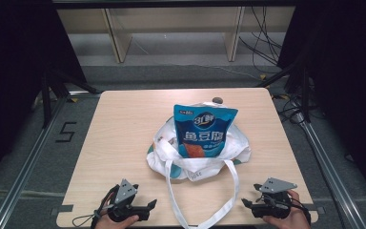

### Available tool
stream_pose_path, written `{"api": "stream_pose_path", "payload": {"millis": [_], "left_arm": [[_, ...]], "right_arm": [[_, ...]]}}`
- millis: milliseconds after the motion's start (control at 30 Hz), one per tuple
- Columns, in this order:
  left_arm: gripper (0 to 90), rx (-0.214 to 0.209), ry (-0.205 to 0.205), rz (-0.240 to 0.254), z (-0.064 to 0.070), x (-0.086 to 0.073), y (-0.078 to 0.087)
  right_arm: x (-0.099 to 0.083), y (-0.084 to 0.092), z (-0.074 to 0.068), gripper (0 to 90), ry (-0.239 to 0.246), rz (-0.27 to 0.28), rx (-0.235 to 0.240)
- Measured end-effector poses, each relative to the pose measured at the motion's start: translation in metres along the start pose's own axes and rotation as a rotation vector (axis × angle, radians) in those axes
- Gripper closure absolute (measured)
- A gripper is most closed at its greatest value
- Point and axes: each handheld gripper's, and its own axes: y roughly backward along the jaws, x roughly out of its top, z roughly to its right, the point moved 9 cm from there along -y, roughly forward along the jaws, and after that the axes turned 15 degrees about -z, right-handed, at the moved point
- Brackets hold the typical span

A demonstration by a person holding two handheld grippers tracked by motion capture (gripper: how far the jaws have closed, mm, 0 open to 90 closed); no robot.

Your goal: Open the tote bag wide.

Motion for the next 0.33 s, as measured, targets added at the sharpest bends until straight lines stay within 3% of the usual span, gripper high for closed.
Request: {"api": "stream_pose_path", "payload": {"millis": [133,167,200,233,333], "left_arm": [[15.7,0.010,-0.009,-0.001,-0.0010,0.0001,0.0001],[15.6,-0.004,0.013,0.003,0.0002,0.0002,-0.0006],[15.6,-0.002,0.017,0.007,0.0000,0.0006,-0.0006],[15.6,0.005,-0.002,0.004,-0.0014,0.0006,0.0000],[15.5,0.007,0.008,0.009,-0.0028,0.0010,0.0002]], "right_arm": [[0.0001,0.0009,0.0011,29.8,-0.004,0.002,-0.004],[-0.0003,0.0014,0.0008,29.8,-0.010,-0.003,0.003],[-0.0010,0.0014,-0.0019,29.8,-0.045,-0.002,0.008],[-0.0002,0.0017,0.0020,29.8,-0.012,0.003,-0.006],[-0.0007,0.0015,0.0040,29.8,-0.011,0.000,-0.010]]}}
